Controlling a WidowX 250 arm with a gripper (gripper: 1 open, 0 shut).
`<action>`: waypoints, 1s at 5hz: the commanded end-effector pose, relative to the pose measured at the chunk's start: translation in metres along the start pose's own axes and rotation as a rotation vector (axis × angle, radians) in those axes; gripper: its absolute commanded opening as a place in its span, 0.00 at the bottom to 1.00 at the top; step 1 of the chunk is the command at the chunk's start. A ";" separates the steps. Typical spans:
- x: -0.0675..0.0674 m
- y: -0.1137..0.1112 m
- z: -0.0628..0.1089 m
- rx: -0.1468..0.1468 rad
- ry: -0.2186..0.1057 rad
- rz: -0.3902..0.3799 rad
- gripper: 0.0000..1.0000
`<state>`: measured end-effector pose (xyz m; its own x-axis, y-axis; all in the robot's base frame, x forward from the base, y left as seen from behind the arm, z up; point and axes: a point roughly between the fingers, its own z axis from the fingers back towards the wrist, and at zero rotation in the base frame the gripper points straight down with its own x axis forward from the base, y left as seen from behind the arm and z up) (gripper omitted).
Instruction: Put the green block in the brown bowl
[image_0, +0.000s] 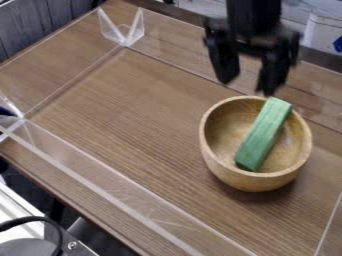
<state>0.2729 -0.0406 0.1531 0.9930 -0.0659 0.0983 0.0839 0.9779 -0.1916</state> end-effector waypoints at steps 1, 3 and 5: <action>0.005 -0.004 0.005 0.006 -0.049 -0.017 0.00; -0.011 -0.006 -0.015 0.021 -0.004 -0.040 0.00; -0.013 -0.004 -0.030 0.023 0.007 -0.048 0.00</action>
<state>0.2587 -0.0489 0.1148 0.9922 -0.1070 0.0645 0.1165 0.9789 -0.1680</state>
